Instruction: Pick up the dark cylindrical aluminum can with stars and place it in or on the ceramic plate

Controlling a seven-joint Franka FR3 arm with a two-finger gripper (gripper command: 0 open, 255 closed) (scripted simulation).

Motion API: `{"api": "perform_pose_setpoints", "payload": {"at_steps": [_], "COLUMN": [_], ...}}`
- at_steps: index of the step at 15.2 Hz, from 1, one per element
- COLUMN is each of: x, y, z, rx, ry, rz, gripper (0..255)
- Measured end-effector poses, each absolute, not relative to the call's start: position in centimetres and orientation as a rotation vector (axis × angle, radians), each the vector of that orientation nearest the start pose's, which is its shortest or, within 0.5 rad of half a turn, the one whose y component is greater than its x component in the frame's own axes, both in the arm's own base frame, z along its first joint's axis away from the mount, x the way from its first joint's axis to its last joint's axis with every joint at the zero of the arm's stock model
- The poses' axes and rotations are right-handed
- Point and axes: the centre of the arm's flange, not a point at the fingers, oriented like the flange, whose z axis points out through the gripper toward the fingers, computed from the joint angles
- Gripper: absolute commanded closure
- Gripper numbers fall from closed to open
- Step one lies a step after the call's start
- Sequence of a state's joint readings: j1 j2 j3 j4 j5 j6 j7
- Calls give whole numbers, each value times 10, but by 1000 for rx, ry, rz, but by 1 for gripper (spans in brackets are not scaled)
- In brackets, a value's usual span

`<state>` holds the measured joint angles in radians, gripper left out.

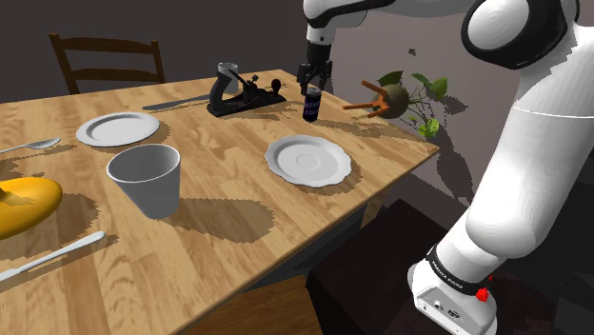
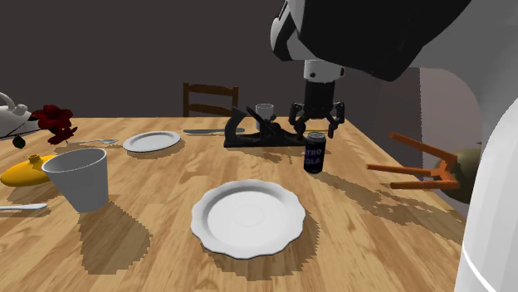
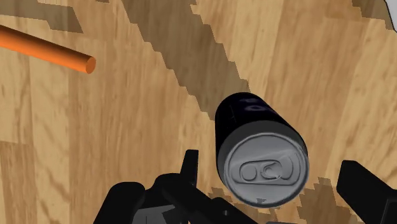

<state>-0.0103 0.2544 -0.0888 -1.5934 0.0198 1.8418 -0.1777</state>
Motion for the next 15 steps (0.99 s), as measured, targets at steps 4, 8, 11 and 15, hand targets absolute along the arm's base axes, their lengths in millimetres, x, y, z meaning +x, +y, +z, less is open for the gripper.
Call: {"api": "perform_pose_setpoints", "payload": {"at_steps": [4,8,11,15], "x": [637,637,637,637], "y": [-56,-56,-56,-57], "z": [469,467,467,467], "rx": [-3142,-3142,-3142,-3142], "ry": [-119,-119,-119,-118], "rz": [8,8,7,7], "gripper": [0,0,255,255]}}
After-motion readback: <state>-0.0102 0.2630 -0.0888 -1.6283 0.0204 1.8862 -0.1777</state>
